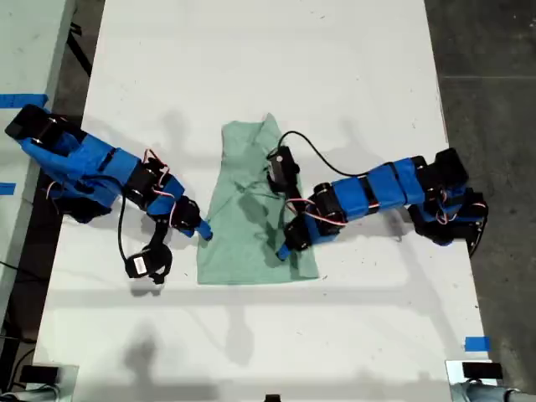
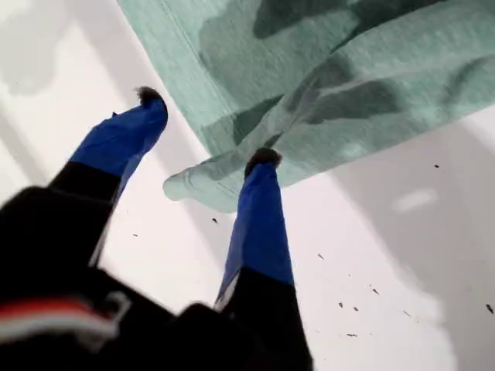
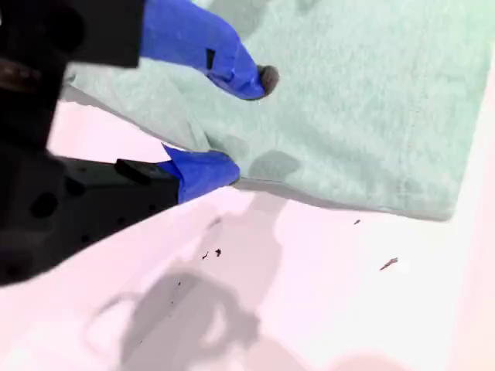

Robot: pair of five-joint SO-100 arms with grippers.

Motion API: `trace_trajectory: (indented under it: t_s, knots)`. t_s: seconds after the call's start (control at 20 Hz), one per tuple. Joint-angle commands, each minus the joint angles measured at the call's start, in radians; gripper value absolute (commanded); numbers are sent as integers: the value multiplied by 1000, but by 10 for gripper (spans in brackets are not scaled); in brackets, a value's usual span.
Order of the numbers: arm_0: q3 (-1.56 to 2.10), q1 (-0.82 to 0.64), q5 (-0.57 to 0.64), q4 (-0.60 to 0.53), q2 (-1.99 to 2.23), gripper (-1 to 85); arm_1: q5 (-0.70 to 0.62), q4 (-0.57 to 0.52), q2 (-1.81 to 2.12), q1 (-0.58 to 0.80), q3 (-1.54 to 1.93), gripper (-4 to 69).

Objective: Fold tshirt

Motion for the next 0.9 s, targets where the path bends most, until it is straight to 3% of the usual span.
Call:
trace_trajectory:
  t_s: [0.0, 0.1, 0.25, 0.35, 0.45, 0.85]
  knots:
    - [-14, 15, -9, -29, 46, 157, -46, -77, 75, -15, -15, 242]
    - [-26, 15, -9, -8, 80, 153, -69, -156, 66, -25, -29, 235]
    - [-31, 17, -9, 26, 140, 148, -89, -166, 87, -18, -61, 181]
    - [-31, 15, -9, 34, 155, 148, -133, -153, 107, -12, -84, 238]
    - [-31, 15, -9, 38, 156, 147, -147, -137, 138, -8, -84, 431]
    - [-29, 17, -8, -3, 8, 175, -144, -78, 273, 20, 23, 435]
